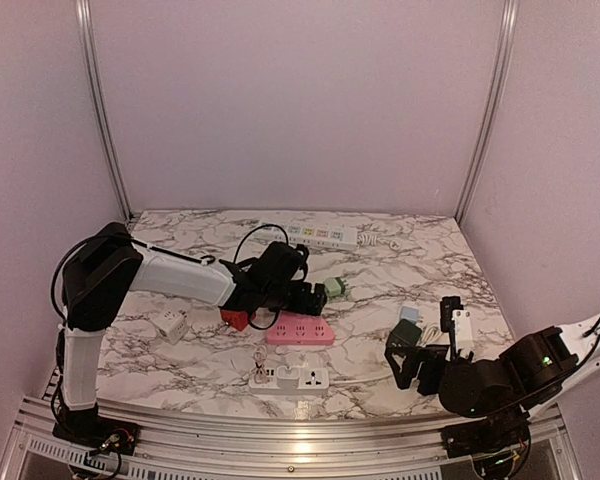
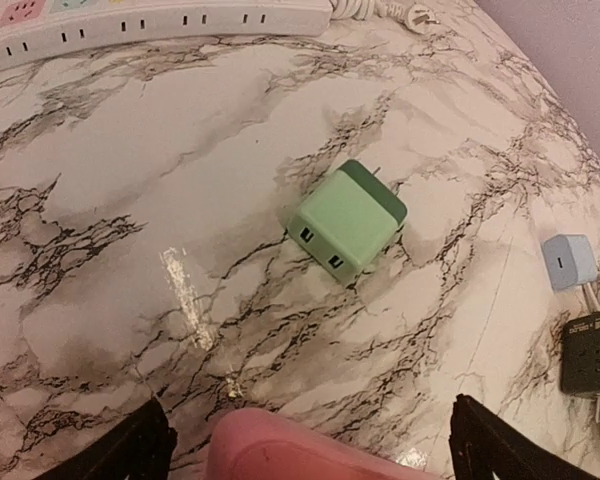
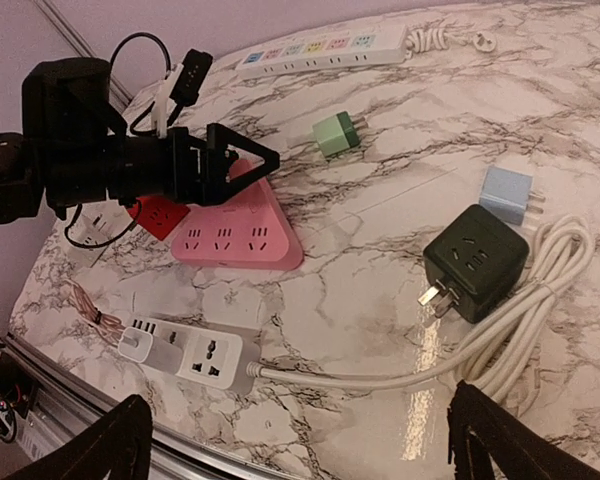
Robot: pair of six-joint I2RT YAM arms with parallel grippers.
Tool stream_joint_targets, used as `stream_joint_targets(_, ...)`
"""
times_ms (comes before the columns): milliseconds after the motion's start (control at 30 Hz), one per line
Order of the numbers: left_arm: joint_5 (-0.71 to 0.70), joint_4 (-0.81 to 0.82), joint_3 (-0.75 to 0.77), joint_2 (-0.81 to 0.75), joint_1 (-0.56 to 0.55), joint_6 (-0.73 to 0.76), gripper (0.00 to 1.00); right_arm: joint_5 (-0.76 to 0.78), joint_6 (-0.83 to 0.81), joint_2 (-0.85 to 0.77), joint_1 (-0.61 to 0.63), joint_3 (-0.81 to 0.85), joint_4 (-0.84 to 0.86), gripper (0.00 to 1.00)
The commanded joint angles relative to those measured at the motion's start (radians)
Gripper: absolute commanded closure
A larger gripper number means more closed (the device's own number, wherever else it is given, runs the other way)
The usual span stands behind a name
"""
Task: Insert the plug
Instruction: Move the socket to the center of the board, then pick up the plug at the center of the board.
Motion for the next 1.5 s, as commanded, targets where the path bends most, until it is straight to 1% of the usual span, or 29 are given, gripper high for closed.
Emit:
stream_joint_targets(0,-0.009,-0.052,0.019,-0.127,-0.003,0.031,0.01,0.068,0.164,-0.002,0.009,0.026,-0.096,0.01)
stream_joint_targets(100,0.015,-0.034,-0.024,-0.197,-0.002,0.038,0.01,0.076,0.231,-0.015,0.009,0.024,-0.153,0.01)
stream_joint_targets(200,0.077,0.012,-0.070,-0.262,-0.009,0.062,0.01,0.083,0.313,-0.039,0.009,0.019,-0.222,0.01)
stream_joint_targets(333,0.109,0.025,-0.053,-0.266,-0.047,0.132,0.01,0.102,0.386,-0.087,0.009,-0.012,-0.262,0.02)
stream_joint_targets(467,0.077,-0.053,0.073,-0.205,-0.116,0.229,0.01,0.112,0.411,-0.126,0.009,-0.042,-0.252,0.01)
stream_joint_targets(567,0.058,-0.096,0.168,-0.143,-0.154,0.269,0.01,0.100,0.455,-0.145,0.010,-0.054,-0.277,0.01)
stream_joint_targets(833,0.090,-0.154,0.390,0.050,-0.209,0.272,0.01,0.068,0.478,-0.160,0.009,-0.067,-0.290,0.01)
stream_joint_targets(1000,0.100,-0.149,0.498,0.141,-0.219,0.223,0.01,0.064,0.479,-0.165,0.009,-0.063,-0.300,0.02)
stream_joint_targets(1100,0.049,-0.138,0.519,0.167,-0.224,0.198,0.01,0.065,0.473,-0.170,0.009,-0.066,-0.292,0.02)
stream_joint_targets(1200,0.102,-0.066,0.497,0.175,-0.229,0.194,0.01,0.059,0.470,-0.175,0.009,-0.070,-0.288,0.01)
stream_joint_targets(1267,0.113,-0.046,0.490,0.183,-0.236,0.213,0.01,0.054,0.470,-0.177,0.009,-0.075,-0.288,0.01)
stream_joint_targets(1333,0.061,-0.057,0.489,0.191,-0.236,0.221,0.01,0.049,0.474,-0.181,0.009,-0.079,-0.288,0.01)
stream_joint_targets(1367,0.003,-0.066,0.484,0.191,-0.233,0.222,0.01,0.046,0.473,-0.182,0.009,-0.082,-0.286,0.02)
stream_joint_targets(1467,-0.095,-0.086,0.474,0.194,-0.210,0.212,0.01,0.041,0.463,-0.186,0.009,-0.088,-0.273,0.01)
